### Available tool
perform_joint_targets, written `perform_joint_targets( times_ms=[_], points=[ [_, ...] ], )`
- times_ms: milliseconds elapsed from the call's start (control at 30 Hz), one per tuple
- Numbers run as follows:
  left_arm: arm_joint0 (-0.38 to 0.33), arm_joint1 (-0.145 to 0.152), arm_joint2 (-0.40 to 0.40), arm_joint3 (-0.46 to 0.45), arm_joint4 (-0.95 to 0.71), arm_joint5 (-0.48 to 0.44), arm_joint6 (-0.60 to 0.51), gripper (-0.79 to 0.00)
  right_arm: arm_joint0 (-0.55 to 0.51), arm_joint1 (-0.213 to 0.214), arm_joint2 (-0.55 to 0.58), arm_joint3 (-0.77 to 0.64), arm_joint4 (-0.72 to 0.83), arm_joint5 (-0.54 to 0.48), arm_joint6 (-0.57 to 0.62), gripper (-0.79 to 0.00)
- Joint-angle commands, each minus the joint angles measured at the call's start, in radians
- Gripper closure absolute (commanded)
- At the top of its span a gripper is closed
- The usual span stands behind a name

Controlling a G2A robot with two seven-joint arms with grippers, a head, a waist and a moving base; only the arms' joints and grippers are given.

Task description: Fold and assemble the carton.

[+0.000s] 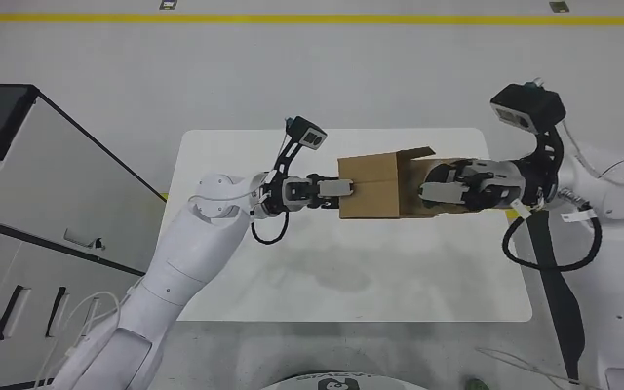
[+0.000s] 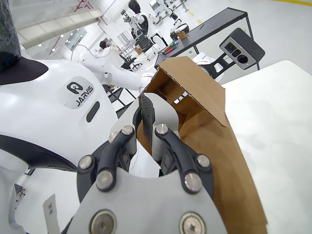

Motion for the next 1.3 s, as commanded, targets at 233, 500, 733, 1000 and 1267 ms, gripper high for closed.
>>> perform_joint_targets(
  times_ms=[233,500,733,1000,1267],
  points=[
    [0.009,-0.002,-0.009,0.000,0.016,0.005,0.001,0.000,0.035,-0.005,-0.077,0.007,-0.088,-0.012,-0.032,0.000],
    [0.020,-0.003,-0.019,-0.004,0.026,0.005,0.000,0.000,0.071,-0.010,-0.129,0.022,-0.146,-0.004,-0.070,0.000],
    [0.027,-0.003,-0.027,-0.005,0.023,0.004,-0.009,0.000,0.098,-0.010,-0.163,0.025,-0.196,0.016,-0.071,0.000],
    [0.031,-0.005,-0.034,0.000,0.013,0.002,-0.020,0.000,0.129,-0.012,-0.201,0.029,-0.235,0.028,-0.072,0.000],
    [0.031,-0.007,-0.041,0.011,0.001,0.000,-0.035,0.000,0.152,-0.014,-0.233,0.035,-0.262,0.037,-0.081,0.000]
  ],
)
